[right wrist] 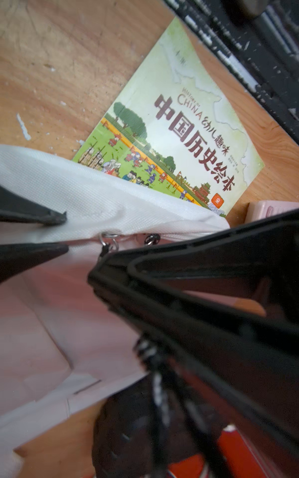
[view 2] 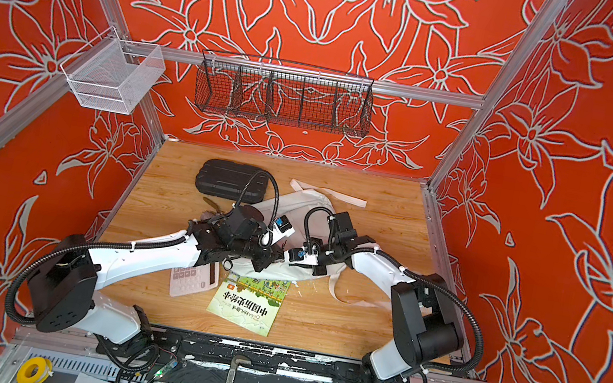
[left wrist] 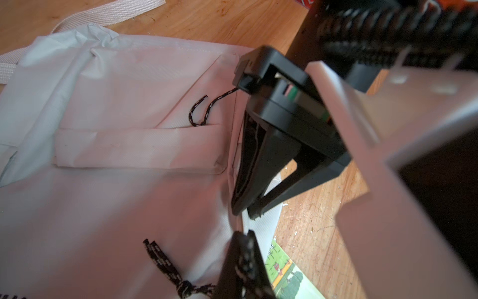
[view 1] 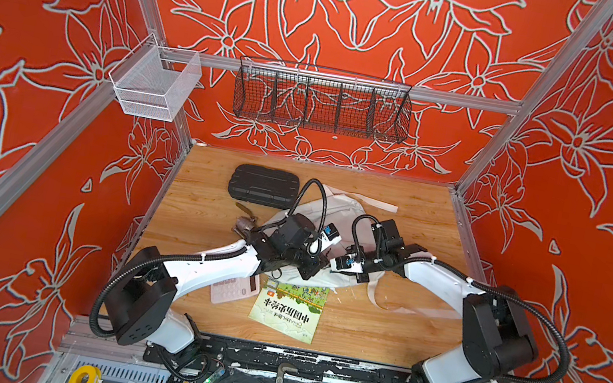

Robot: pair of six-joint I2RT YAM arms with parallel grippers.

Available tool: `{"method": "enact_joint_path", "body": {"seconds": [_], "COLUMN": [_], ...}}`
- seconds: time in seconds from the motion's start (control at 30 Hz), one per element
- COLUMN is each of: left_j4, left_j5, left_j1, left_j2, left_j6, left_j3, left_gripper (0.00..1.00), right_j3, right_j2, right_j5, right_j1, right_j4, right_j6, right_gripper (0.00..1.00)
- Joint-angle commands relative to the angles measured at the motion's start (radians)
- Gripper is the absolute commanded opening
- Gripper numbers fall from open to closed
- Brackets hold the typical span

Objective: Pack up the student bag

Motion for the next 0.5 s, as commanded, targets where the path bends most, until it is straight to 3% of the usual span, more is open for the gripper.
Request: {"method": "enact_joint_path", "body": {"seconds": [0.0,0.2,0.47], "left_j4": [0.073,0.071,0.066], "left_j5": [-0.034,-0.071,-0.112], "left_j1": [0.004,0.010,0.063], "left_j2": [-0.052,-0.075,-0.152], "left_j6": [0.023,0.029,0.018], "left_j3": [0.005,-0.028,-0.116], "left_gripper": [0.00,0.00,0.00], "right_j3": [0.020,0.034,0.008], "right_j2": [0.021,0.009,-0.059], "right_j5": [-0.033,0.030,0.110], "right_j1": [0.009,-0.028,-0.126], "right_j4": [-0.082,-0.051,-0.113], "right_j6": [-0.010,0.120,0.129], "right_gripper": [0.01,0.00,0.00]}}
